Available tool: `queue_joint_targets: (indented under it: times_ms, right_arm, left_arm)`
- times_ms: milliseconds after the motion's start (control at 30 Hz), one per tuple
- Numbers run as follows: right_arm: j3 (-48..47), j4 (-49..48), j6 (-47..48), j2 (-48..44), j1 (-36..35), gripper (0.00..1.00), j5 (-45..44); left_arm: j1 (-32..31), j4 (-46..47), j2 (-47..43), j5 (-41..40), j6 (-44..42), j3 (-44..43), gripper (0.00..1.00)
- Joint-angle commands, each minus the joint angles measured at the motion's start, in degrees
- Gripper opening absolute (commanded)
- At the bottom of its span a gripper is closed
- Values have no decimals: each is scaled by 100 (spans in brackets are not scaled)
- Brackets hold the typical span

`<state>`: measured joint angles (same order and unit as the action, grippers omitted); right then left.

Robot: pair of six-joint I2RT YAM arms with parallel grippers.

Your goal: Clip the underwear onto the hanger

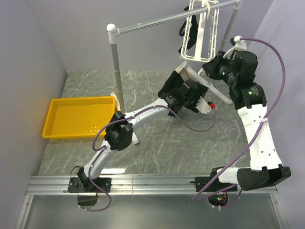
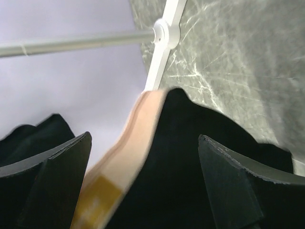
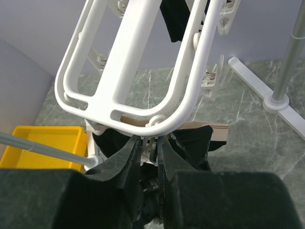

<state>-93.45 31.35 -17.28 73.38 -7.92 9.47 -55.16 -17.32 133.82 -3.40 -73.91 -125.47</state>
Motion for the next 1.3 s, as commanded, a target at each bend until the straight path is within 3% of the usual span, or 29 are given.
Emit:
queue_joint_targets:
  times_ms: [0,167,267,300,367,400,467,500,533,567,900,1067,1200,1233,1267]
  right_arm:
    - [-77,-182,-12,-52,-43,0,-7]
    - [-59,-173,14,-87,-51,0,-16]
    - [-94,-156,-4,-70,-51,0,-7]
    - [-103,-156,-4,-61,-43,0,2]
    - [-95,-156,-12,-52,-43,0,2]
    - [-103,-156,-12,-52,-51,0,-16]
    - [-103,-147,-13,-61,-43,0,-16]
    - [-103,-138,-4,-61,-43,0,-25]
    - [-95,-147,5,-61,-43,0,-42]
    - [-86,-138,5,-61,-51,0,-51]
    - [-130,-191,5,-17,-34,0,-77]
    - [-165,-200,40,9,-51,0,-86]
    - [-200,-156,84,1,-43,0,-86]
    - [-191,-156,93,0,-43,0,-86]
    - [-182,-165,110,-8,-43,0,-86]
  left_arm:
    - [40,-139,302,-205,-45,-610,99]
    - [251,-122,513,-600,-290,-609,99]
    - [321,-543,707,-881,-378,-873,86]
    - [339,-579,733,-960,-387,-891,73]
    - [374,-711,751,-1101,-431,-883,59]
    - [383,-746,742,-1119,-431,-865,44]
    - [383,-703,646,-1145,-449,-751,31]
    - [383,-659,611,-1145,-458,-690,12]
    - [383,-571,497,-1102,-466,-611,3]
    - [383,-475,426,-1067,-458,-410,1]
    - [119,-78,-1110,233,-519,1244,0]
    - [224,-1587,-1446,726,-677,1218,0]
    - [470,-2530,-2059,1866,-940,1506,1]
    - [445,-2548,-2175,1974,-959,1612,9]
    - [349,-2444,-2376,2062,-993,1718,33]
